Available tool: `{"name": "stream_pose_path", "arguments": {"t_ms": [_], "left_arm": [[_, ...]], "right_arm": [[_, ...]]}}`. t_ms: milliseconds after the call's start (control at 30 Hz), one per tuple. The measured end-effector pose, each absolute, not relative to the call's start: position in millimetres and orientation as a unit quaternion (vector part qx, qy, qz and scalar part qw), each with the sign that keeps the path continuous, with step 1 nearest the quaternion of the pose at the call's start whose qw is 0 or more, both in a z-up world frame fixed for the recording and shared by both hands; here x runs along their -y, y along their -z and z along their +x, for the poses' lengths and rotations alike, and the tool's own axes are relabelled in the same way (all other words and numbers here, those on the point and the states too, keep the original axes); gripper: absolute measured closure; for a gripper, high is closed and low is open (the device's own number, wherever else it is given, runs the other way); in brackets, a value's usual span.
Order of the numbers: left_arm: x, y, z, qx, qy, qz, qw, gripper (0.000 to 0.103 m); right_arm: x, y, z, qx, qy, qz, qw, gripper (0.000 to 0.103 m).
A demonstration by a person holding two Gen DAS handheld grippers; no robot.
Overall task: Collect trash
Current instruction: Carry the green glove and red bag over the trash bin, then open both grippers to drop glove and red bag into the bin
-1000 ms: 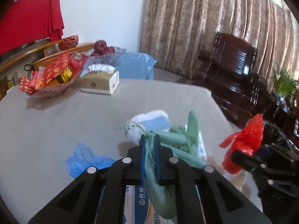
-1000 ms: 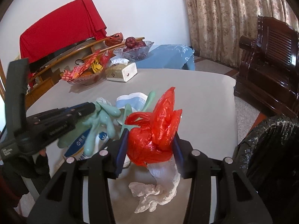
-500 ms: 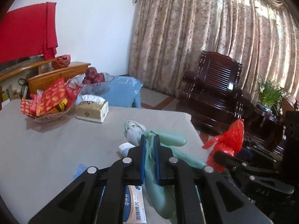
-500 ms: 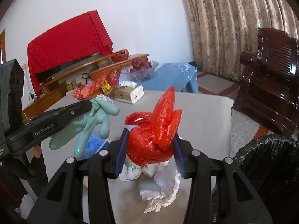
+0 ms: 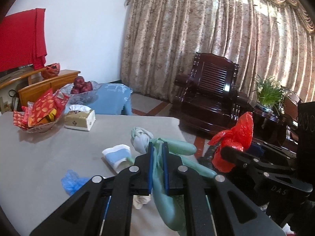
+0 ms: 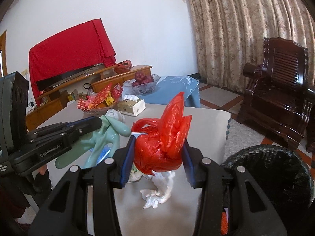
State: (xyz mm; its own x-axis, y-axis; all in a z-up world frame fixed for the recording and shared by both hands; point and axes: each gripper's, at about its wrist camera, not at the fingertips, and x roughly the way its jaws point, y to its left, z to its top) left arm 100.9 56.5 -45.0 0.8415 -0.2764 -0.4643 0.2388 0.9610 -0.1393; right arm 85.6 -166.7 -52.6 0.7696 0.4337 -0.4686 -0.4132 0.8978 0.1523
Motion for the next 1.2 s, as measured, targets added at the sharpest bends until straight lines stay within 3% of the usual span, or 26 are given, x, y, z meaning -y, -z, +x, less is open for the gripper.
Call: {"name": "stream_pose_path", "arguments": {"t_ms": [567, 1200], "left_arm": [[48.7, 50.9, 104.2, -0.251, 0.243, -0.015, 0.937, 0.095], [176.1, 106.8, 134.1, -0.305, 0.326, 0.035, 0.894, 0.095]], "right_arm": [[277.9, 59.4, 45.4, -0.25, -0.1, 0.044, 0.962, 0.06], [373.2, 130.3, 46.8, -0.305, 0.004, 0.074, 0.949, 0.058]]}}
